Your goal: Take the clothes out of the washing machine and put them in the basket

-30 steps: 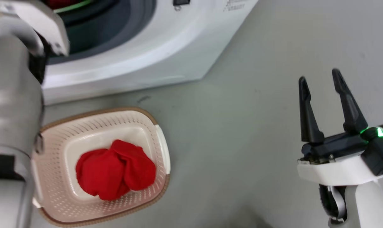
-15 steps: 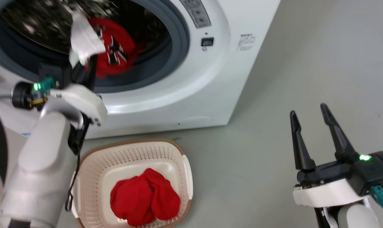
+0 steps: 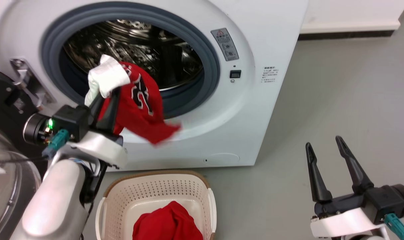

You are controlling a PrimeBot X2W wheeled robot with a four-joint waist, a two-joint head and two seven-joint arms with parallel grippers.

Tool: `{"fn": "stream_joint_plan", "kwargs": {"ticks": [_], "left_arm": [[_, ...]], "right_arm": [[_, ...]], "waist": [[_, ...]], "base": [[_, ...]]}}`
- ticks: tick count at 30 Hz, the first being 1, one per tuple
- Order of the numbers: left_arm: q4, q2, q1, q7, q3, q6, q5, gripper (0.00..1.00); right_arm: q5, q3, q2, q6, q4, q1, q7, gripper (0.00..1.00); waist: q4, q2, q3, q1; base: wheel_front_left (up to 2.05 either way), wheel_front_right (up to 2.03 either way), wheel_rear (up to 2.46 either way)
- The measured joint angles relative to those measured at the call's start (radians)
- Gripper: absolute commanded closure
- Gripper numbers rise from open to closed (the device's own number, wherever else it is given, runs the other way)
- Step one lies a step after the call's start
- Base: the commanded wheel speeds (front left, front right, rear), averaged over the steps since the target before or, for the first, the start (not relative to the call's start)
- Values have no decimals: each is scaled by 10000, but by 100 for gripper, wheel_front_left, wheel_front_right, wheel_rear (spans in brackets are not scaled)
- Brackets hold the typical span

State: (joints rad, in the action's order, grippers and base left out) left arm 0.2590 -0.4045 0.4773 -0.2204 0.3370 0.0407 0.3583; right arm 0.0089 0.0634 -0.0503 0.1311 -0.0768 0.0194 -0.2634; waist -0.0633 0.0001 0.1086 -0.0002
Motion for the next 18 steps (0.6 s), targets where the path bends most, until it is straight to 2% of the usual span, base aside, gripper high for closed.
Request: {"fn": "stream_joint_plan", "kwargs": {"ticks": [9, 18], "left_arm": [[-3235, -656, -1424, 861, -213, -754, -36, 100], [-4842, -1001, -2104, 1452, -244, -1032, -33, 100]], "right_arm": [[19, 17, 0, 0, 102, 343, 0, 0], [19, -29, 0, 0, 117, 463, 0, 0]], "waist": [[143, 0, -535, 1], [252, 0, -535, 2]], "base": [[0, 0, 0], [0, 0, 0]]}}
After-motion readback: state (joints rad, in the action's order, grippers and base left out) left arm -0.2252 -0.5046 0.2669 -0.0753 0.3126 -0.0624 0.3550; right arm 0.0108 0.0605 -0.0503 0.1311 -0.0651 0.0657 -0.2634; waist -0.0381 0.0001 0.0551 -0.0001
